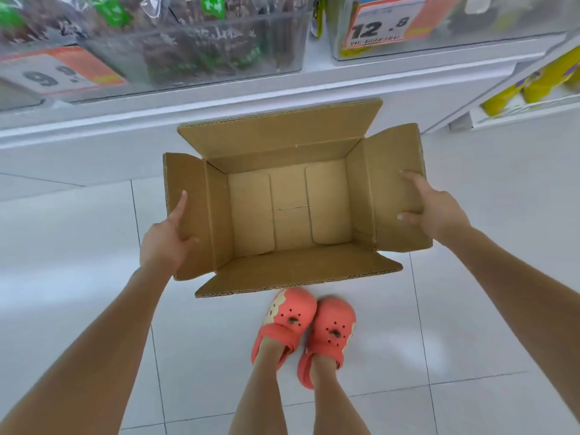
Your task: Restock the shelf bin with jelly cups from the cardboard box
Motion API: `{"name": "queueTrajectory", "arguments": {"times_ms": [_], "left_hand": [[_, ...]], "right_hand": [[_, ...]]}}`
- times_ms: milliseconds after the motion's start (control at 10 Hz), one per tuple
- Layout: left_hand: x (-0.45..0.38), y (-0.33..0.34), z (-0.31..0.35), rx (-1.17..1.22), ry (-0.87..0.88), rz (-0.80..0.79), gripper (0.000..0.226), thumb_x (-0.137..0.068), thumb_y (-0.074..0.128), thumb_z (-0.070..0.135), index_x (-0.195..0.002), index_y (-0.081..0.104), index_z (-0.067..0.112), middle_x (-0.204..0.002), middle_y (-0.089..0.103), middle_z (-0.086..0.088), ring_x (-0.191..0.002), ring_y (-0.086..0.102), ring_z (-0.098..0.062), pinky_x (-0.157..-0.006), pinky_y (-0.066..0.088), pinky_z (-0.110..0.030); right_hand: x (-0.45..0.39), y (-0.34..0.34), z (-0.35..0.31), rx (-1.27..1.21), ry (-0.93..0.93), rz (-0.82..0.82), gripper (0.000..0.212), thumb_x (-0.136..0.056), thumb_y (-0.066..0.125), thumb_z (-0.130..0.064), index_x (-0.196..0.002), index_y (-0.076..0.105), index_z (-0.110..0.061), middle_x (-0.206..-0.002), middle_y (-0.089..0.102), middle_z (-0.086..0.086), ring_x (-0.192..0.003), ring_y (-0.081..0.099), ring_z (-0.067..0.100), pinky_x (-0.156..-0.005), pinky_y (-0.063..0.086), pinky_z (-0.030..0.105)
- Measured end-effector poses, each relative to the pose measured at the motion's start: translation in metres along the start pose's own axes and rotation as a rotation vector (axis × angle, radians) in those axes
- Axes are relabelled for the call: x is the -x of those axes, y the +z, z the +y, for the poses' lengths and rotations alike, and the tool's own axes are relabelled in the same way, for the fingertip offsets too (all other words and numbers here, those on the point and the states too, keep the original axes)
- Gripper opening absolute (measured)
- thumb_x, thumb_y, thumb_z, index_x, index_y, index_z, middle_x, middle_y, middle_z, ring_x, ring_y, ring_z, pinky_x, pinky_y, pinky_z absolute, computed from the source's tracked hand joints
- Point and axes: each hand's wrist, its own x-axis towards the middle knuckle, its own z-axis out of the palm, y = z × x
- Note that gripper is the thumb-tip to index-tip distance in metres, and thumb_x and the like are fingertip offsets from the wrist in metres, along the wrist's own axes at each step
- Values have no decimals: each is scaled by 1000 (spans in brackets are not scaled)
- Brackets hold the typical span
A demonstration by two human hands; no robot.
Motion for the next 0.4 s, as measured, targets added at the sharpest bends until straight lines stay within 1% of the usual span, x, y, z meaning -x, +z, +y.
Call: {"name": "queueTrajectory", "arguments": {"times_ms": [100, 200, 300, 400], "left_hand": [[-3, -2, -8, 36, -1, -40, 98, -83, 68, 19, -143, -1, 54, -101, 66, -15, -83, 60, -34, -76, 53, -42], [0, -8, -12, 70, -1, -98, 101, -83, 69, 14, -146, -2, 49, -113, 63, -16, -96, 60, -35, -84, 52, -44], [10, -23, -17, 60, -33, -98, 99, -79, 71, 12, -150, 6, 39, -116, 54, -19, -104, 54, -36, -86, 47, -43], [20, -40, -21, 95, -105, -52, 91, -77, 69, 7, -150, 17, 25, -118, 50, -22, -104, 54, -38, -85, 46, -44]], "right_hand": [[0, -3, 3, 53, 31, -23, 83, -86, 69, -24, -143, 13, -47, -100, 54, 10, -84, 53, 31, -77, 48, 40], [3, -4, -1, 125, 39, -39, 90, -83, 72, -22, -144, 10, -45, -104, 57, 12, -86, 54, 30, -78, 49, 41], [20, -8, -6, 70, 60, -41, 97, -78, 73, -7, -147, 13, -40, -123, 47, 18, -102, 54, 35, -87, 47, 44], [40, -14, -4, 10, 59, -12, 98, -75, 73, -2, -147, 16, -36, -141, 35, 19, -120, 47, 38, -95, 46, 46]]}}
